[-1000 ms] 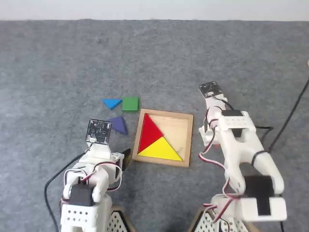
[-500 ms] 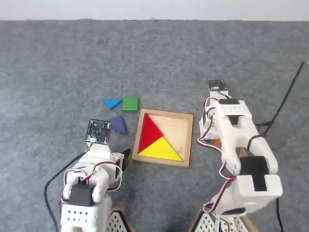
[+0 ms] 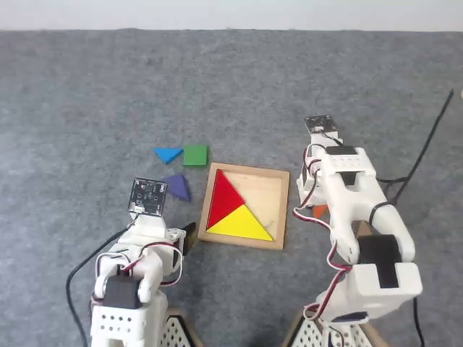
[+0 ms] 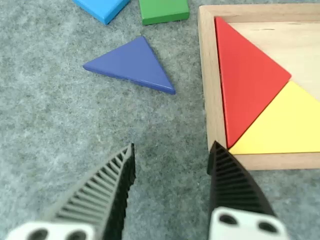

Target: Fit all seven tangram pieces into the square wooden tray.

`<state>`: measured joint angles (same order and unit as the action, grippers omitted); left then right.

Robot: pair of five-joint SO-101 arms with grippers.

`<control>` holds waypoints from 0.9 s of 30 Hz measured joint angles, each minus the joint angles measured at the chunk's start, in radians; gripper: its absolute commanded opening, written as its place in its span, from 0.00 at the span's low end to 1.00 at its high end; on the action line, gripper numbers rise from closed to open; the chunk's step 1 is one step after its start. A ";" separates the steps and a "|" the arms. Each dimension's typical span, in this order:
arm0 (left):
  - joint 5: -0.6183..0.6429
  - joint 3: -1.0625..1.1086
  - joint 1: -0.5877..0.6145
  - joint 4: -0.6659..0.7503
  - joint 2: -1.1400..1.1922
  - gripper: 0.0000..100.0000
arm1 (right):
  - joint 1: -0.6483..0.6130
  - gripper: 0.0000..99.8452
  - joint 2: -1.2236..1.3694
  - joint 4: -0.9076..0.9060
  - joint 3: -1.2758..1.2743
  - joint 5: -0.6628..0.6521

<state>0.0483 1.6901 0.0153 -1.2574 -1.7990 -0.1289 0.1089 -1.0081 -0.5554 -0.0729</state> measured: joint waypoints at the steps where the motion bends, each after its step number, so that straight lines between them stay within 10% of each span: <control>1: 0.000 0.000 0.000 0.000 0.000 0.24 | 0.000 0.11 0.000 0.000 0.000 0.000; 27: 0.000 0.000 0.000 0.000 0.000 0.24 | -0.250 0.11 -0.413 -0.146 -0.103 -0.031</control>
<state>0.0483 1.6901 0.0153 -1.2574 -1.7990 -0.3790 -0.3038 -1.1538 -0.6582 -0.1036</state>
